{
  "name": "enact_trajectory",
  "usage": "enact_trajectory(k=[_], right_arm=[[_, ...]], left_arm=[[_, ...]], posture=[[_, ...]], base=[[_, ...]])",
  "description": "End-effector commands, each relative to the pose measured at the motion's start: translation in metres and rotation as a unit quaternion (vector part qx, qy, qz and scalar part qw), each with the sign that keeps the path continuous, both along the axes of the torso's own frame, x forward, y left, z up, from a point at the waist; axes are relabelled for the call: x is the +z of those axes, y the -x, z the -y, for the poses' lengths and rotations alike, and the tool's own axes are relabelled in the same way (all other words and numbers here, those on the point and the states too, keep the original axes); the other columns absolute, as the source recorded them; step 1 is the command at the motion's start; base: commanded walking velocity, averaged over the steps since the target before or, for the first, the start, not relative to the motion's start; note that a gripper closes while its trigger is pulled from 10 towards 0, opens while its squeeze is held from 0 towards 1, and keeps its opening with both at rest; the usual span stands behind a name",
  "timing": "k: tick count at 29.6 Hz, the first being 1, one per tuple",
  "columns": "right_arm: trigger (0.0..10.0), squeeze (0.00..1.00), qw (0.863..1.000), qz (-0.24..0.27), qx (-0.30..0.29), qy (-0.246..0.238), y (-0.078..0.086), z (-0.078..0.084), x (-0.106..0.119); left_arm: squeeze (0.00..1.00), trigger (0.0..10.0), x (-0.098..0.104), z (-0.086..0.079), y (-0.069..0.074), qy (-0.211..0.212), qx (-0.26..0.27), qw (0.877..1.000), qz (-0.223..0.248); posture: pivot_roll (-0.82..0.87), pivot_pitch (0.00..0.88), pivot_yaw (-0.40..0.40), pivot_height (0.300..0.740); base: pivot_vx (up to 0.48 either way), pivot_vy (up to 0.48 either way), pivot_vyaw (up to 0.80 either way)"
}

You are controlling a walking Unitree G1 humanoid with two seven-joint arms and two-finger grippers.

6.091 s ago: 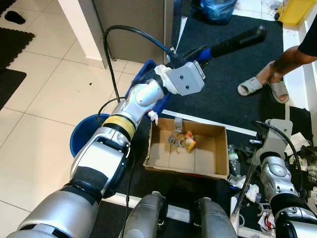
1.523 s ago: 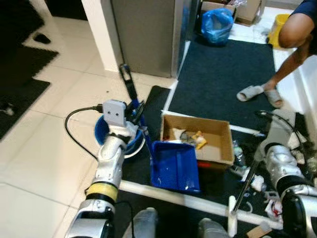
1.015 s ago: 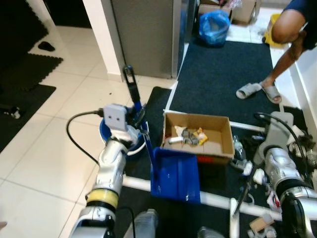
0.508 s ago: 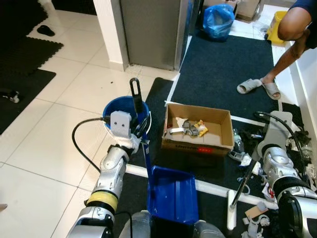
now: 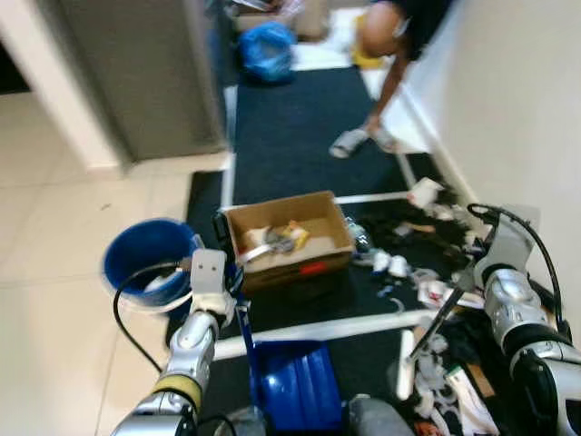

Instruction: Sweep floor

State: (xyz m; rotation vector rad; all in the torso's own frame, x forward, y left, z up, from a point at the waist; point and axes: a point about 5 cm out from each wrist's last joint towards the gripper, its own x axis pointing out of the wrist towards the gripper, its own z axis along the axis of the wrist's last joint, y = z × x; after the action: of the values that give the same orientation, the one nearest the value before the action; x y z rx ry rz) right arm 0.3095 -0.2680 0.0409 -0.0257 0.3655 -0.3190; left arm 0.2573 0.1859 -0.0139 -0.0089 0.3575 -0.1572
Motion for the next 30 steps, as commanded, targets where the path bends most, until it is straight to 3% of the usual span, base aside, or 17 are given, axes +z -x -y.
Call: enact_trajectory(k=[1,9,12,13,18,30], right_arm=[[10.0,0.00,1.000,-0.025,-0.003,0.007,0.006,0.004,-0.007],[10.0,0.00,1.000,-0.018,0.003,-0.001,0.004,0.002,-0.005],[10.0,0.00,0.999,0.023,0.023,-0.035,-0.001,-0.004,0.002],[10.0,0.00,0.995,0.063,0.039,-0.070,-0.006,-0.007,0.009],[10.0,0.00,0.988,0.102,0.055,-0.104,-0.010,-0.009,0.017],[10.0,0.00,0.985,0.132,0.043,-0.103,-0.012,0.005,0.029]], left_arm=[[0.00,10.0,0.002,-0.009,-0.001,-0.016,0.007,1.000,0.011],[0.00,10.0,0.004,-0.004,-0.005,-0.029,-0.006,0.999,0.019],[0.00,10.0,0.003,0.000,-0.006,-0.037,-0.015,0.999,0.015],[0.00,10.0,0.002,0.003,-0.006,-0.042,-0.020,0.999,0.012],[0.00,10.0,0.003,0.007,-0.007,-0.042,-0.027,0.999,0.014],[0.00,10.0,0.002,0.015,-0.008,-0.042,-0.040,0.998,0.017]], posture=[[0.16,0.000,-0.033,0.740],[0.16,0.000,-0.032,0.740],[0.16,0.000,-0.029,0.740],[0.15,0.000,-0.026,0.740],[0.15,0.003,-0.027,0.740],[0.14,0.010,-0.025,0.740]], base=[[0.000,0.000,-0.80],[0.000,0.000,-0.80],[0.000,0.000,-0.80],[0.000,0.000,-0.80],[0.000,0.000,-0.80],[0.000,0.000,-0.80]])
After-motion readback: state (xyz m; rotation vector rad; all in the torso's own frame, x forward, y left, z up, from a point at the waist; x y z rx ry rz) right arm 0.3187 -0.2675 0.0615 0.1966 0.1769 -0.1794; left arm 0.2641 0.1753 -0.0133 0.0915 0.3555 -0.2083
